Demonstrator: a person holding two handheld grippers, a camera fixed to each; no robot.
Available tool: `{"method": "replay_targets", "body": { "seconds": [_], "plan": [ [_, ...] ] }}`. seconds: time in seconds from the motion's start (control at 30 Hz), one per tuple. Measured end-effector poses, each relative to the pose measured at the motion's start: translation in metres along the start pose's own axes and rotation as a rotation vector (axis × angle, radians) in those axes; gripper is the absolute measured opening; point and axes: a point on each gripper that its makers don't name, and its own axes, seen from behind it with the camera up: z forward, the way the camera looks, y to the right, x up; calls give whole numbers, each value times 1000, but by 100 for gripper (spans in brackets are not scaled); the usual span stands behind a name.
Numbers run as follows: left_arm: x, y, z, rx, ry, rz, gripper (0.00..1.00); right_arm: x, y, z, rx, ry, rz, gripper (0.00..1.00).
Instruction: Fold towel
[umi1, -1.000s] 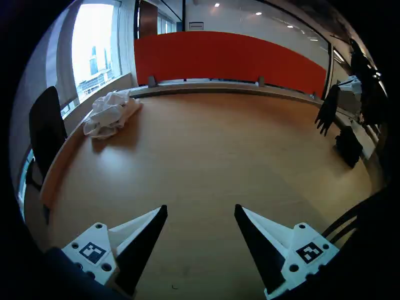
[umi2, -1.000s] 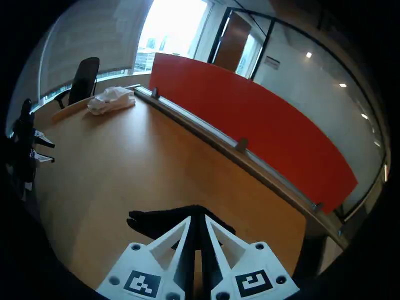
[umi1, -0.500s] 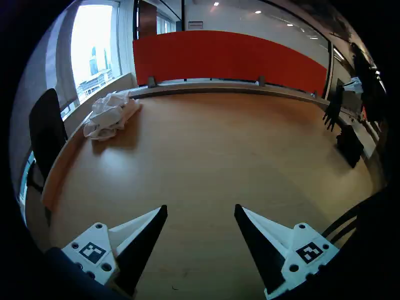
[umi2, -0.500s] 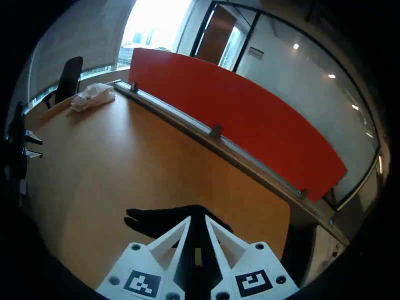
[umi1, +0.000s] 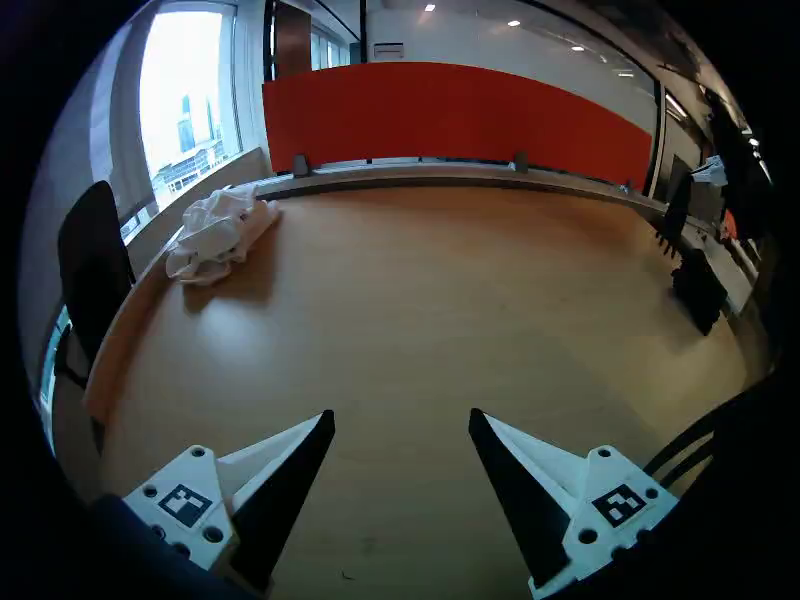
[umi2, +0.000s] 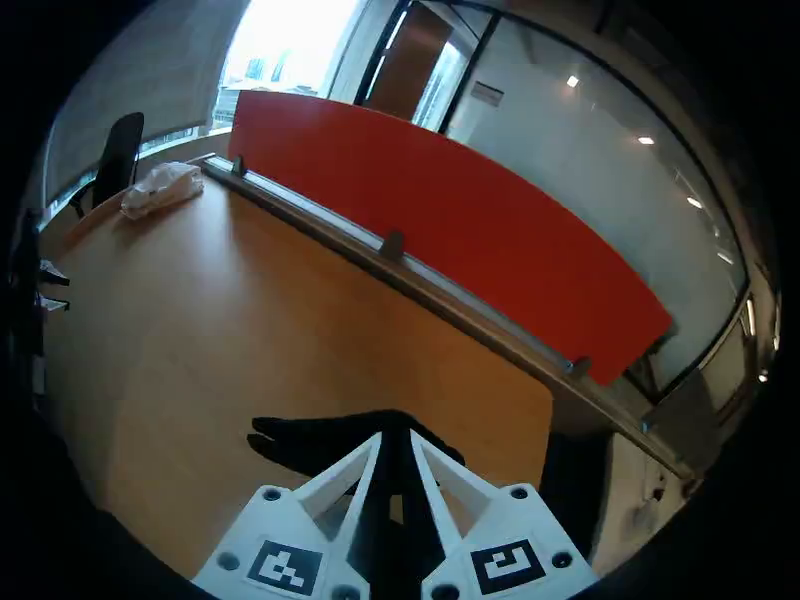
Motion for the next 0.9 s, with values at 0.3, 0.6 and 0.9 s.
{"method": "replay_targets", "body": {
  "seconds": [0.3, 0.6, 0.9],
  "plan": [
    [2, 2, -1, -4, 0, 11, 100, -11, 14, -11, -24, -9, 10, 5],
    [3, 7, -1, -14, -1, 22, 100, -24, 23, -28, -44, -17, 21, 5],
    [5, 11, -1, -25, 0, 37, 100, -47, 27, -47, -63, -32, 51, 5]
  ]
}}
